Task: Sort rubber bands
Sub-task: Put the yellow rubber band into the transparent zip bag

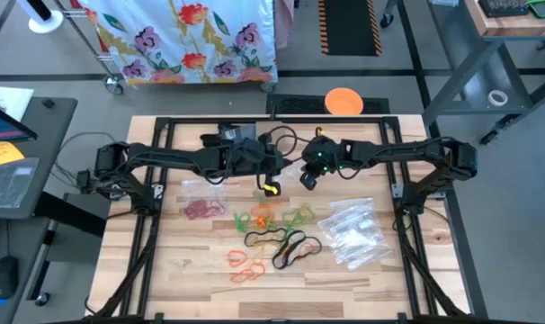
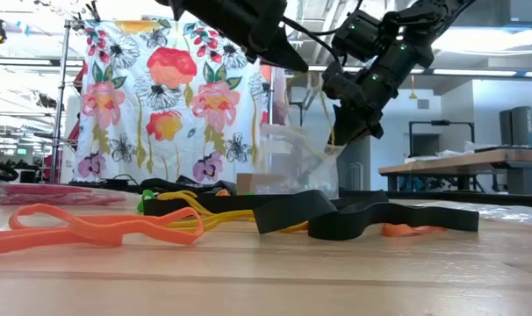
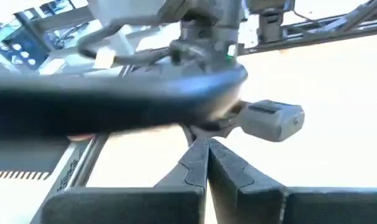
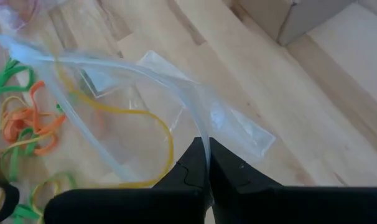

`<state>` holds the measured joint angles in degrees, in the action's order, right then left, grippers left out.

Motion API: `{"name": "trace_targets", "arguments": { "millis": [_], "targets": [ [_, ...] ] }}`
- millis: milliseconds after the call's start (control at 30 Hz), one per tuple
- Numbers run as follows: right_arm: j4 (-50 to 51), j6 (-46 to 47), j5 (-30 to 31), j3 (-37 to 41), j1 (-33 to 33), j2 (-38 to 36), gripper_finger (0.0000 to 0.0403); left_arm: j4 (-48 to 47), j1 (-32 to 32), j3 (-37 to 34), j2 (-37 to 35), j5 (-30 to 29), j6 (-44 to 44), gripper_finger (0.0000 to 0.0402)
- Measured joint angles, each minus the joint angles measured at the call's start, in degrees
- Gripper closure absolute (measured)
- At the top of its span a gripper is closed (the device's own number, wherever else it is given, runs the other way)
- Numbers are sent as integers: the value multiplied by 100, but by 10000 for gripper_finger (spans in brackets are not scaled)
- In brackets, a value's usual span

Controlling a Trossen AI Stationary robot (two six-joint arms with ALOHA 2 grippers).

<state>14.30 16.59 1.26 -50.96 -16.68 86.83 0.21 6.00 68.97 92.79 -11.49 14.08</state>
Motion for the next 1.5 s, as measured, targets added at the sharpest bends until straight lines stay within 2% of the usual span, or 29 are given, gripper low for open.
{"name": "trace_targets", "arguments": {
  "millis": [100,233,367,433,633,767,833,933,1167,1200,1500],
  "targets": [
    [3,-25,0,0,-54,0,403,29,0,0,4,-247,-19,375],
    [-5,-59,0,0,-115,-2,403,86,-12,4,4,-424,198,318],
    [-4,-146,2,0,-112,-4,403,41,-7,7,4,-1060,-360,259],
    [-17,-147,0,0,-110,-4,403,-197,-5,9,-16,-1289,-495,243],
    [-268,-301,-9,0,-130,-43,403,-1417,-160,-27,-133,-1802,-840,244],
    [-204,-351,-166,2,116,-238,403,-1419,-98,-555,-125,-1807,-540,255],
    [-67,-367,-196,2,228,-325,403,-1234,-14,-784,-133,-1558,-352,261],
    [112,-435,-179,2,424,-425,403,-855,125,-1088,-184,-884,-243,269],
    [36,-661,-508,2,779,-450,403,189,238,-1480,-184,1782,130,279],
    [5,-671,-544,2,771,-450,403,225,208,-1482,-184,1916,131,279],
    [-47,-705,-595,2,753,-452,403,273,-63,-1482,-184,1800,134,279]
  ]
}}
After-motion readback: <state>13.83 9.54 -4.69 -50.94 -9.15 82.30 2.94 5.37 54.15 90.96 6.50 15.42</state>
